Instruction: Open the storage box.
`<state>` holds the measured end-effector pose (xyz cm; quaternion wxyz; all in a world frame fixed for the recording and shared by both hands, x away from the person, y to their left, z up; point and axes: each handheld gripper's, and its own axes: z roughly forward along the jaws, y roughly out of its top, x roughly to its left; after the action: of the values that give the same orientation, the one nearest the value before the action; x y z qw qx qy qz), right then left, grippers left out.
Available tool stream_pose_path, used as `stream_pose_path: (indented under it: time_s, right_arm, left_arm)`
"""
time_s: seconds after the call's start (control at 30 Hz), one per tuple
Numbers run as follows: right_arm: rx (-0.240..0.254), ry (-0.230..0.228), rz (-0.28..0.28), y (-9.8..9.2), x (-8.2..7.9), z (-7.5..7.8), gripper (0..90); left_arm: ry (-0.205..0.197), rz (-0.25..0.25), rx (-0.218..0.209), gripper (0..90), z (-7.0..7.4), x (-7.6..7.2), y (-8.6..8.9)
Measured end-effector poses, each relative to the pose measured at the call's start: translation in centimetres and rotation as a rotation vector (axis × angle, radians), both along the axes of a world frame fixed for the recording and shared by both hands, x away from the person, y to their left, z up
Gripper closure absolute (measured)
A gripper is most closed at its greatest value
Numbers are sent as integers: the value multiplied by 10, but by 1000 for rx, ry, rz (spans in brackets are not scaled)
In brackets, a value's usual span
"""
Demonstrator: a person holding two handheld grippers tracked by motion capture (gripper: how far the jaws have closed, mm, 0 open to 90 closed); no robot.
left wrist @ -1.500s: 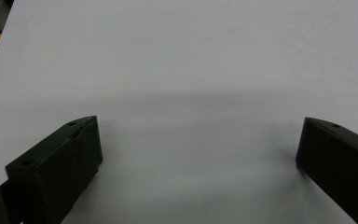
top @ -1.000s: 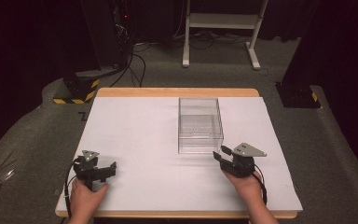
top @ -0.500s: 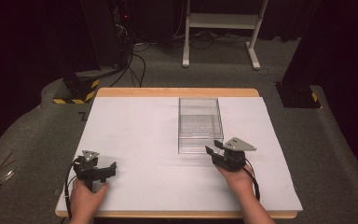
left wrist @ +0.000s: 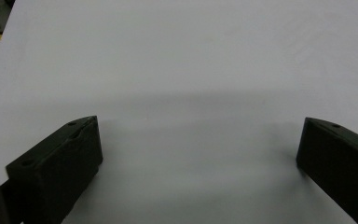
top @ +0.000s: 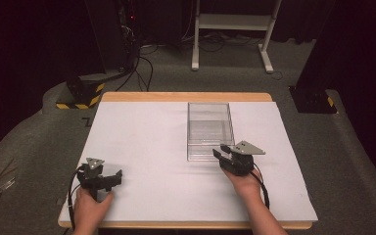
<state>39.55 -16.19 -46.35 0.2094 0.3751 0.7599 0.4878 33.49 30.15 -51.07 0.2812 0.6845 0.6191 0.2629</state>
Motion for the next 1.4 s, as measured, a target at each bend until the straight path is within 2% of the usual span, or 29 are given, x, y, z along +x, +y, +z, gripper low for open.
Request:
stream_pose_path:
  time_s: [0.53, 0.83, 1.1, 1.4]
  right_arm:
    - [41, -5, 78, -4, 9, -3, 701]
    - [91, 2, 126, -9, 17, -6, 713]
    - [126, 21, 167, -15, 20, -8, 765]
    - [129, 23, 200, -19, 18, -8, 790]
  left_arm:
    - [0, 0, 0, 3, 0, 0, 0]
    - [1, -1, 1, 3, 0, 0, 0]
    - [-2, -1, 3, 4, 0, 0, 0]
    - [-2, -1, 3, 4, 0, 0, 0]
